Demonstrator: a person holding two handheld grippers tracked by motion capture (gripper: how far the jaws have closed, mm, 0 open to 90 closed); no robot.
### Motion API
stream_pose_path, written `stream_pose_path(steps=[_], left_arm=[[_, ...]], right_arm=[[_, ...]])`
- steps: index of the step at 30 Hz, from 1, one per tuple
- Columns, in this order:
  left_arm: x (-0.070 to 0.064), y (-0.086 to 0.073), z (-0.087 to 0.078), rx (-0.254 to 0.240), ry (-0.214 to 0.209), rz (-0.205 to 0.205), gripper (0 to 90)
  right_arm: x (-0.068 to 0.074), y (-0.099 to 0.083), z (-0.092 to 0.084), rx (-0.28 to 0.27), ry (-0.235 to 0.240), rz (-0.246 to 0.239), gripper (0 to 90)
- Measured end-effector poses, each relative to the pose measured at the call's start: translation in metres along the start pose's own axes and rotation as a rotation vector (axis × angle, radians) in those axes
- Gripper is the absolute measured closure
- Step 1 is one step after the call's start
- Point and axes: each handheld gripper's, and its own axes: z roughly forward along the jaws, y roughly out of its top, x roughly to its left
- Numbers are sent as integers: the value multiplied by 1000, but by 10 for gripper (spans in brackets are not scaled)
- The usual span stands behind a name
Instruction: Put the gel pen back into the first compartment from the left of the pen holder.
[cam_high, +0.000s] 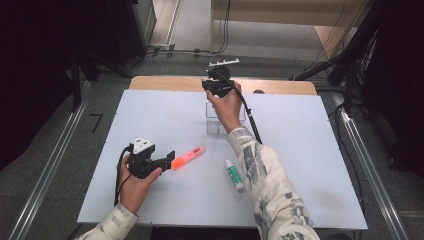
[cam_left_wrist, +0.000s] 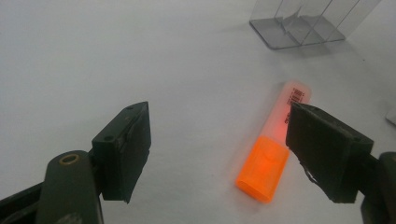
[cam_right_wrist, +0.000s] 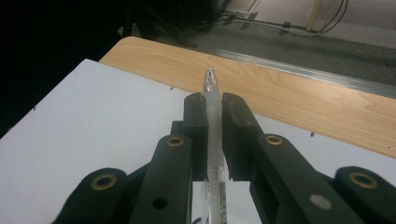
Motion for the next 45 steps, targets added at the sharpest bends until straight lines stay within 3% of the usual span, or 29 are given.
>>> stream_pose_path(steps=[29,41,45], left_arm=[[1,0,0,-2,-2,-1,228],[1,0,0,-6,1,-3,228],[1,0,0,-6,2,-4,227]], right_arm=[[-2,0,8,-12,-1,5,788],[-1,-2,1,-20,8,1,787],[0,-7,-5,-17,10,-21,787]])
